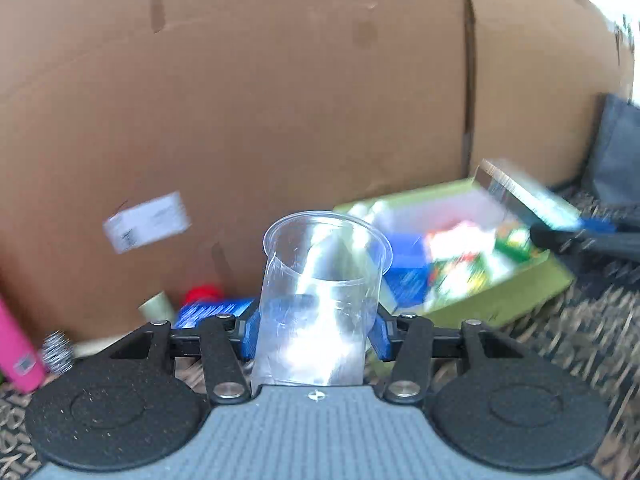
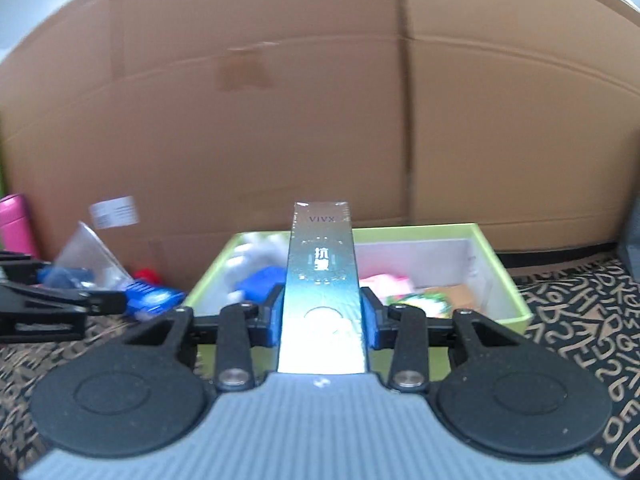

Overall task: Organize objects
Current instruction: 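Lower the blue-silver box and clear cup into the shoebox and release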

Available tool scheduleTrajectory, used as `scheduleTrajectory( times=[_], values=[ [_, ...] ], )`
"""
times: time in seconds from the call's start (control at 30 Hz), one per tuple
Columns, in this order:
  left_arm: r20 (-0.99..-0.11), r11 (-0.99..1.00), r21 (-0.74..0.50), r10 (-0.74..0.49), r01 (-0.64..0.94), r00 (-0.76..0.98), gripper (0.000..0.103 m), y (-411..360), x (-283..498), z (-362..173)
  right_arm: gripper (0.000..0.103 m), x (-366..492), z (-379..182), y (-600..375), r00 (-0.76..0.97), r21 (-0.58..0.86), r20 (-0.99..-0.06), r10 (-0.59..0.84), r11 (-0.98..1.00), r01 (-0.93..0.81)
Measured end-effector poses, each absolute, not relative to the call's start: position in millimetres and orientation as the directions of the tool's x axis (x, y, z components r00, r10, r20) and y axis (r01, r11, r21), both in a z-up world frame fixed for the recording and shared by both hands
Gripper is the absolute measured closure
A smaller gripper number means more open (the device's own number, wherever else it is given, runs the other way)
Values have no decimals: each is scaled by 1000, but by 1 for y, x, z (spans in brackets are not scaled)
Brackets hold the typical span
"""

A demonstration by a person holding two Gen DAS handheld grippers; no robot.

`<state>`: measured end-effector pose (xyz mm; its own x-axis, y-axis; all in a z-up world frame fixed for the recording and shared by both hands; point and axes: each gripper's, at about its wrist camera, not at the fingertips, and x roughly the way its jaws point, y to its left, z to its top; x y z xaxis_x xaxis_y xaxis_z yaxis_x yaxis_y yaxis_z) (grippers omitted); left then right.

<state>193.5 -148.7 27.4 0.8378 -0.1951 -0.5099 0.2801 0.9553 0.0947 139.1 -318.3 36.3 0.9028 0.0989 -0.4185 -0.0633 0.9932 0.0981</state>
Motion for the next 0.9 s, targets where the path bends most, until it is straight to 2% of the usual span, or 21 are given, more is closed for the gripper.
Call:
scheduleTrajectory(
  times=[0.07,0.17,0.4,0.43,0.47,0.5,0.53,0.57,0.6,0.63,0.7,0.8,0.9],
  values=[
    [-506,953,46,-236,300,830,49,-168,210,35,65,157,34,-331,903,109,-424,72,994,-28],
    [-463,951,65,-239,302,853,48,-203,232,38,65,175,30,-345,900,120,-434,42,993,11],
    [-498,942,58,-261,332,827,45,-251,275,16,65,198,17,-364,900,154,-435,37,988,33],
    [-492,944,50,-261,326,830,43,-252,278,13,65,202,15,-366,900,160,-435,39,986,35],
    [-486,944,36,-270,328,831,29,-252,281,10,65,205,13,-368,900,159,-435,38,987,34],
    [-494,943,29,-274,331,825,19,-251,284,7,64,209,10,-367,900,133,-435,26,990,36],
    [-508,950,37,-249,310,824,15,-250,286,3,54,212,7,-365,899,90,-438,8,995,35],
    [-516,957,51,-219,285,828,15,-249,286,0,44,216,2,-363,892,41,-452,-14,998,37],
    [-523,958,60,-208,279,827,15,-246,285,-3,25,218,-2,-363,887,9,-460,-45,998,55],
    [-528,960,59,-204,275,824,15,-242,284,-4,21,216,-6,-363,887,-8,-457,-70,997,75],
    [-520,966,50,-192,254,832,15,-233,278,-6,20,210,-12,-367,891,3,-448,-77,996,87],
    [-519,973,64,-158,223,840,15,-226,266,-4,12,199,-15,-369,894,37,-443,-71,994,98],
    [-515,970,34,-188,240,836,11,-209,243,-1,7,189,-8,-360,907,42,-416,-68,995,94]
  ],
)
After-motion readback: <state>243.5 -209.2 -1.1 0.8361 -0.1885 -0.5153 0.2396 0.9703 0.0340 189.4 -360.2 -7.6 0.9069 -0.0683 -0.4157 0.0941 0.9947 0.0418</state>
